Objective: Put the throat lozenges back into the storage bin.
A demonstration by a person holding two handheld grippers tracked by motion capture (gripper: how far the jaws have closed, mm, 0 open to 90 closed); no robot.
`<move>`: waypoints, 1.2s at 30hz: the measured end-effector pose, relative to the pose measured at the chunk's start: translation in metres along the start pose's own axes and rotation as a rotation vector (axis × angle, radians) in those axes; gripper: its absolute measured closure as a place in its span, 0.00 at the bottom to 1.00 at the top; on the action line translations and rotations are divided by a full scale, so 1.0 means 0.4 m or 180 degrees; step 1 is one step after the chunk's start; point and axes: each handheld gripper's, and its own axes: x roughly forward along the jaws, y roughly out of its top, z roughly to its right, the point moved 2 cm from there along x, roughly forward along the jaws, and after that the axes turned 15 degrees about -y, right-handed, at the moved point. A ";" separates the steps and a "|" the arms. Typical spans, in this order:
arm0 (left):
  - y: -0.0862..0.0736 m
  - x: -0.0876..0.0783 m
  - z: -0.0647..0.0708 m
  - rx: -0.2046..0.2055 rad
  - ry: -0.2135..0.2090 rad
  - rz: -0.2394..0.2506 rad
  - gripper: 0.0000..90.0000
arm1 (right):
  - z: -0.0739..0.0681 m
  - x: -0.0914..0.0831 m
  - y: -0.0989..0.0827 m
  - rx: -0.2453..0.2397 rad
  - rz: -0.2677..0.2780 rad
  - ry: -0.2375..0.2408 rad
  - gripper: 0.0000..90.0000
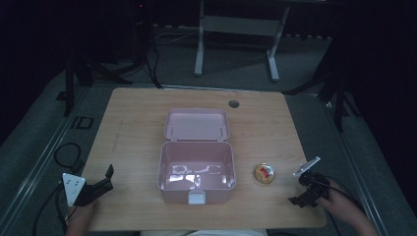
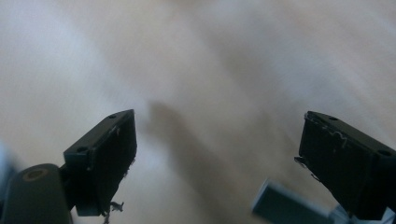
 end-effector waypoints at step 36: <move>0.000 0.000 0.002 0.0018 -0.0006 0.0000 0.04 | -0.021 -0.096 0.161 -0.1287 -0.0750 0.0089 0.15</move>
